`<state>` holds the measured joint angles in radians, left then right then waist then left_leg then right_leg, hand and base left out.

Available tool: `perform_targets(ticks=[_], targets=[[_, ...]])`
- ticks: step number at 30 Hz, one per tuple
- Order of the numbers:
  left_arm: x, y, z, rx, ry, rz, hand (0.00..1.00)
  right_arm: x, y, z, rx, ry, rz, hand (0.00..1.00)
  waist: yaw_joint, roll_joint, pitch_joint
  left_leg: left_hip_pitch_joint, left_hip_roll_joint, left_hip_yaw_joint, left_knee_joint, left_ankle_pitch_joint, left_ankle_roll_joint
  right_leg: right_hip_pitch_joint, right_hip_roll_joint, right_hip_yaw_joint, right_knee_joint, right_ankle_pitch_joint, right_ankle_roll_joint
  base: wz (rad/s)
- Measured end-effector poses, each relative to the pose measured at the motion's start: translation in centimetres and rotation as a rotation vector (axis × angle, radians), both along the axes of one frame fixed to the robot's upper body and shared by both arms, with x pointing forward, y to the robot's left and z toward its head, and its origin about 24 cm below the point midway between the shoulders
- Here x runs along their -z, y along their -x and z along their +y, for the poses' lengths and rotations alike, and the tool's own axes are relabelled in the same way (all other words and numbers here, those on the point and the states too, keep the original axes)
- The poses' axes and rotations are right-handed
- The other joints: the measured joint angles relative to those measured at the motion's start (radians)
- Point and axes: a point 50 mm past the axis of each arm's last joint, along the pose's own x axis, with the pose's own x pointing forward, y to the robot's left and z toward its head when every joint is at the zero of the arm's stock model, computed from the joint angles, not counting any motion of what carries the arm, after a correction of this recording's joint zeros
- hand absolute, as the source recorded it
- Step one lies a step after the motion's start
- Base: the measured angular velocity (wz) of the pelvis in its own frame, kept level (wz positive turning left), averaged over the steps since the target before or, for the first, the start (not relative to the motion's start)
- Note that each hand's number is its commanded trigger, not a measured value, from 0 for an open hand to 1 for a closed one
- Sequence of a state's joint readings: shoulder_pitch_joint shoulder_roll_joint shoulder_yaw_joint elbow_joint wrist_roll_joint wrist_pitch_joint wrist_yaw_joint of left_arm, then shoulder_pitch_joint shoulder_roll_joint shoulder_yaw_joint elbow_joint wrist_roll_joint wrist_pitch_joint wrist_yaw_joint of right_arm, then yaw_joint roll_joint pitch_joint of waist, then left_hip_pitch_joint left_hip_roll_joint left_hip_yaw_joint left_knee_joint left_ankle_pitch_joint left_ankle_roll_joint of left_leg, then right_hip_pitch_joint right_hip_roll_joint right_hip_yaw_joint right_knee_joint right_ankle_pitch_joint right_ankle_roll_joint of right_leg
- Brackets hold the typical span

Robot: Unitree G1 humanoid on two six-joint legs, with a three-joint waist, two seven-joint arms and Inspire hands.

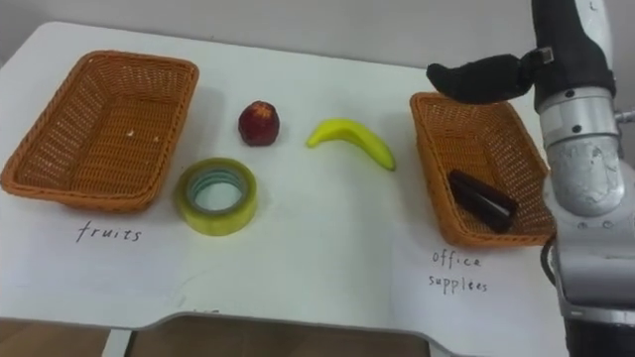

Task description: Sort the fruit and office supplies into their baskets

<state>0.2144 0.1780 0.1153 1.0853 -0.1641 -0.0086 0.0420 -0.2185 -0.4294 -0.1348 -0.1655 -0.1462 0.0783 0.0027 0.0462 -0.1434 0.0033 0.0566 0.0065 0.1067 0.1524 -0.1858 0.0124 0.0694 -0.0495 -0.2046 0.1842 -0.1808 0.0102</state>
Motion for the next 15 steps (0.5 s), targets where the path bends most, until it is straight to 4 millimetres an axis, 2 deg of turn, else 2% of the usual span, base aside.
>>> perform_targets(ticks=[1,4,7,12,15], targets=[[0.0,0.0,0.0,-0.002,-0.006,0.002,0.00,0.1,0.0,0.0,-0.013,-0.033,0.003,0.00,0.014,0.003,0.0023,-0.002,0.000,0.000,0.000,0.000,0.000,-0.002,0.000,-0.001,0.000,0.000,0.000,0.00],[0.0,0.1,0.1,-0.005,-0.014,0.004,0.00,0.4,-0.1,0.5,-0.059,-0.095,0.017,0.00,0.021,0.000,0.0008,-0.016,0.001,0.000,0.000,0.000,0.000,-0.016,0.000,-0.004,0.000,0.000,0.000,0.00],[0.0,-0.2,0.0,-0.002,-0.017,0.001,0.00,0.7,-0.2,1.1,-0.086,-0.099,0.034,0.00,0.020,0.002,0.0002,-0.039,0.003,-0.002,0.013,0.000,0.000,-0.036,0.000,-0.013,0.002,0.002,-0.002,0.03],[0.0,-0.7,-0.1,0.013,-0.011,-0.001,0.00,2.1,-0.6,1.2,-0.077,-0.098,0.096,0.00,0.038,0.003,0.0007,-0.064,0.002,-0.002,0.019,0.002,0.000,-0.058,-0.001,-0.012,0.002,0.004,-0.004,0.01],[0.0,-1.3,-0.2,0.016,-0.006,-0.010,0.00,1.9,-0.9,1.5,-0.083,-0.098,0.090,0.00,0.042,0.002,0.0004,-0.080,0.002,-0.004,0.023,0.004,0.001,-0.072,-0.002,-0.015,0.002,0.004,-0.004,0.03]])
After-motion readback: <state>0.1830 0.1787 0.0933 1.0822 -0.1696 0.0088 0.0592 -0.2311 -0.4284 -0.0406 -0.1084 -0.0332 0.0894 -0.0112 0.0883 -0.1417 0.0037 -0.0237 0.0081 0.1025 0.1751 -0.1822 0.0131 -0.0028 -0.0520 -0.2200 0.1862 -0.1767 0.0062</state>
